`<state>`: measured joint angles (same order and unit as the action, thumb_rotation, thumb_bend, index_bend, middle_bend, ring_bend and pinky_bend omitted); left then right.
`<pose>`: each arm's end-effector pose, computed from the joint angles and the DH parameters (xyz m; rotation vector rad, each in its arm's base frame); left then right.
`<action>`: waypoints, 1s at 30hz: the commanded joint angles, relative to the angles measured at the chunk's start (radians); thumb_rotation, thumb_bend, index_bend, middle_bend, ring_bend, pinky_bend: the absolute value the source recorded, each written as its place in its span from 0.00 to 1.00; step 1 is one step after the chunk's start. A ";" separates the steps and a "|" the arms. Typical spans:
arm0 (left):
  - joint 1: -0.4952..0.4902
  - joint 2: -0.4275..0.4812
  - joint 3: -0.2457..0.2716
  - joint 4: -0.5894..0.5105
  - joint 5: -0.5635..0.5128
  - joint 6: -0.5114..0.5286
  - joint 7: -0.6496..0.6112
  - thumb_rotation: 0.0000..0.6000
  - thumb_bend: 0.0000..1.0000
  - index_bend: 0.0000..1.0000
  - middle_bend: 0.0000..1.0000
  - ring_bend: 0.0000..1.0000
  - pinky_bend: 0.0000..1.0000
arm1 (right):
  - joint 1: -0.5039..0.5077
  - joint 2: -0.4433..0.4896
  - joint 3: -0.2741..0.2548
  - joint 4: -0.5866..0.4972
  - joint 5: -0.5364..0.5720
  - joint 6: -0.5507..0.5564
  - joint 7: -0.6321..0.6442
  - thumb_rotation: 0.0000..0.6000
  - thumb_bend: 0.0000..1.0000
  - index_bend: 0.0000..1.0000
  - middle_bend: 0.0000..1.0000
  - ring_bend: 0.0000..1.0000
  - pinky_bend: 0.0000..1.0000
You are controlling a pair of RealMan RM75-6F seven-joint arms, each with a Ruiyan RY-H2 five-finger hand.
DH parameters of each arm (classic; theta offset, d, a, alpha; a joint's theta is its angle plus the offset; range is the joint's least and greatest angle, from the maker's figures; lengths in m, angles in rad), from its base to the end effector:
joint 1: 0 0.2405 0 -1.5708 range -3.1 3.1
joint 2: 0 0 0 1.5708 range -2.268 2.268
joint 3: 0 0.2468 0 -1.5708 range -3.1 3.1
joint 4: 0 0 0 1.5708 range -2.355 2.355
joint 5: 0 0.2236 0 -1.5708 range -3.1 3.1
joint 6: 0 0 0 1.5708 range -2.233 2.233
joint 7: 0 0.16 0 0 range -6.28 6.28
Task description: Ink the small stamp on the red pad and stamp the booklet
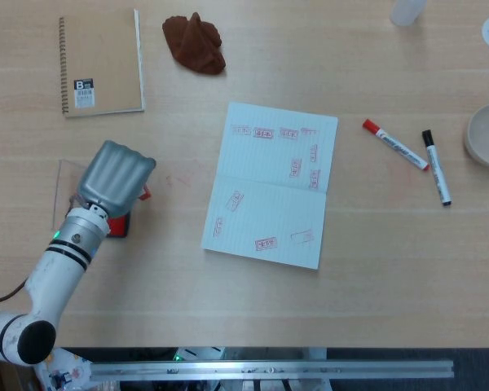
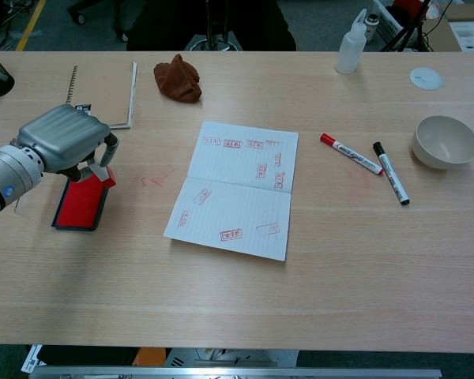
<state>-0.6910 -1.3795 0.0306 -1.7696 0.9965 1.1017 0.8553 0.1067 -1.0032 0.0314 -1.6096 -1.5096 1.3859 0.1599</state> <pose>-0.1749 0.2879 -0.0125 -2.0133 -0.6212 -0.4931 -0.3218 -0.2003 0.1638 1.4342 -1.0068 0.8794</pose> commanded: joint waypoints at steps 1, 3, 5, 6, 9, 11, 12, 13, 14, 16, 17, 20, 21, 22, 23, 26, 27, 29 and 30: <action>-0.016 -0.011 -0.017 -0.053 0.014 0.014 0.027 1.00 0.29 0.59 1.00 1.00 1.00 | 0.001 0.001 0.000 0.004 0.001 -0.003 0.004 1.00 0.15 0.34 0.40 0.29 0.36; -0.026 -0.023 -0.023 -0.084 0.018 0.021 0.049 1.00 0.29 0.59 1.00 1.00 1.00 | 0.002 0.000 0.000 0.009 0.002 -0.005 0.007 1.00 0.15 0.34 0.40 0.28 0.36; -0.037 -0.040 -0.034 -0.111 0.016 0.026 0.069 1.00 0.29 0.59 1.00 1.00 1.00 | 0.004 0.000 0.001 0.014 0.004 -0.007 0.011 1.00 0.15 0.34 0.40 0.29 0.36; -0.042 -0.049 -0.038 -0.120 0.011 0.028 0.079 1.00 0.29 0.59 1.00 1.00 1.00 | 0.004 -0.001 0.001 0.016 0.004 -0.008 0.013 1.00 0.15 0.34 0.40 0.29 0.36; -0.061 -0.085 -0.053 -0.139 -0.013 0.034 0.115 1.00 0.29 0.59 1.00 1.00 1.00 | 0.006 -0.003 0.002 0.024 0.007 -0.014 0.020 1.00 0.15 0.34 0.40 0.28 0.36; -0.075 -0.114 -0.060 -0.141 -0.031 0.039 0.144 1.00 0.29 0.59 1.00 1.00 1.00 | 0.008 -0.003 0.002 0.029 0.011 -0.019 0.024 1.00 0.15 0.34 0.40 0.29 0.36; -0.080 -0.126 -0.062 -0.139 -0.039 0.043 0.156 1.00 0.29 0.59 1.00 1.00 1.00 | 0.009 -0.003 0.003 0.031 0.012 -0.021 0.024 1.00 0.15 0.34 0.40 0.29 0.36; -0.087 -0.141 -0.064 -0.137 -0.047 0.047 0.172 1.00 0.29 0.59 1.00 1.00 1.00 | 0.010 -0.003 0.003 0.033 0.014 -0.023 0.025 1.00 0.15 0.34 0.40 0.29 0.36; -0.092 -0.152 -0.064 -0.136 -0.053 0.050 0.184 1.00 0.29 0.59 1.00 1.00 1.00 | 0.011 -0.003 0.004 0.034 0.015 -0.024 0.025 1.00 0.15 0.34 0.40 0.29 0.36; -0.100 -0.173 -0.061 -0.132 -0.058 0.058 0.207 1.00 0.29 0.59 1.00 1.00 1.00 | 0.012 -0.003 0.005 0.036 0.018 -0.027 0.026 1.00 0.15 0.34 0.40 0.29 0.36; -0.104 -0.186 -0.058 -0.129 -0.059 0.063 0.220 1.00 0.29 0.59 1.00 1.00 1.00 | 0.013 -0.004 0.006 0.037 0.020 -0.030 0.026 1.00 0.15 0.34 0.40 0.29 0.36; -0.113 -0.218 -0.050 -0.122 -0.062 0.071 0.244 1.00 0.29 0.59 1.00 1.00 1.00 | 0.017 -0.006 0.006 0.040 0.024 -0.038 0.025 1.00 0.15 0.34 0.40 0.29 0.36; -0.116 -0.228 -0.048 -0.119 -0.063 0.073 0.250 1.00 0.29 0.59 1.00 1.00 1.00 | 0.018 -0.006 0.007 0.040 0.026 -0.040 0.025 1.00 0.15 0.34 0.40 0.29 0.36; -0.119 -0.238 -0.047 -0.116 -0.062 0.075 0.257 1.00 0.29 0.59 1.00 1.00 1.00 | 0.019 -0.006 0.007 0.041 0.027 -0.042 0.025 1.00 0.15 0.34 0.40 0.29 0.36; -0.124 -0.253 -0.046 -0.109 -0.059 0.078 0.266 1.00 0.29 0.59 1.00 1.00 1.00 | 0.020 -0.006 0.007 0.040 0.028 -0.044 0.025 1.00 0.15 0.34 0.40 0.29 0.36; -0.134 -0.292 -0.048 -0.088 -0.065 0.081 0.281 1.00 0.29 0.59 1.00 1.00 1.00 | 0.021 -0.004 0.008 0.041 0.029 -0.045 0.026 1.00 0.15 0.34 0.40 0.29 0.36; -0.136 -0.304 -0.048 -0.081 -0.068 0.081 0.285 1.00 0.29 0.59 1.00 1.00 1.00 | 0.021 -0.004 0.008 0.041 0.030 -0.045 0.026 1.00 0.15 0.34 0.40 0.29 0.36; -0.142 -0.329 -0.047 -0.063 -0.074 0.085 0.298 1.00 0.29 0.59 1.00 1.00 1.00 | 0.020 -0.001 0.008 0.041 0.032 -0.045 0.026 1.00 0.15 0.34 0.40 0.29 0.36; -0.143 -0.339 -0.046 -0.055 -0.074 0.087 0.303 1.00 0.29 0.59 1.00 1.00 1.00 | 0.019 0.000 0.008 0.041 0.033 -0.045 0.027 1.00 0.15 0.34 0.40 0.29 0.36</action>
<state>-0.8287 -1.7046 -0.0164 -1.8370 0.9266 1.1848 1.1483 0.1256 -1.0036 0.0393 -1.5682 -1.4764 1.3413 0.1868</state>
